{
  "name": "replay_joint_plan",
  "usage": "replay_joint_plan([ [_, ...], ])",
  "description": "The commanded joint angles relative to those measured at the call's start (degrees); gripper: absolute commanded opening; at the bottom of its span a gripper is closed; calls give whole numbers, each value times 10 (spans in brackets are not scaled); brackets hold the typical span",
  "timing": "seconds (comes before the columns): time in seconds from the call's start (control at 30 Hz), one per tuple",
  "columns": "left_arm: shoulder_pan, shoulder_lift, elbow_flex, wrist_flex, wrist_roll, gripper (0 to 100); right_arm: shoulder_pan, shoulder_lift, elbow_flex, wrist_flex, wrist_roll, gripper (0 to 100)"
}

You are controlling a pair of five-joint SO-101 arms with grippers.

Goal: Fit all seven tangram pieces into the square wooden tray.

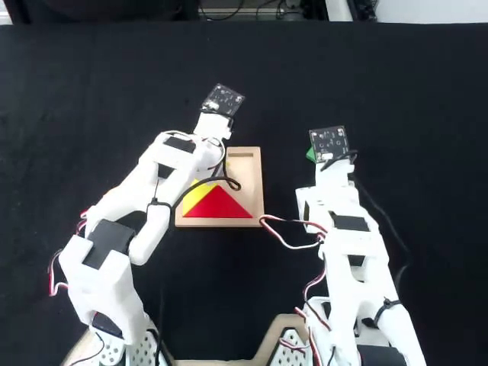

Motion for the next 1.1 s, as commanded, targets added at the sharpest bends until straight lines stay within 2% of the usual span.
replay_joint_plan([
  [0.0,-11,-4,-32,50,-41,188,-8,-19,-22,-10,18,12],
  [0.27,-42,-4,-29,84,-57,188,-9,-19,-22,-10,18,12],
  [0.57,-43,-5,-33,112,-57,188,-9,-17,-23,-10,18,12],
  [0.8,-26,-106,-75,128,-38,190,-8,-19,-23,-10,18,12],
  [0.9,-36,-207,-131,223,-4,192,-4,-19,-23,-10,17,12],
  [1.07,-153,-410,-225,430,-2,193,-5,-20,-23,-10,17,12],
])
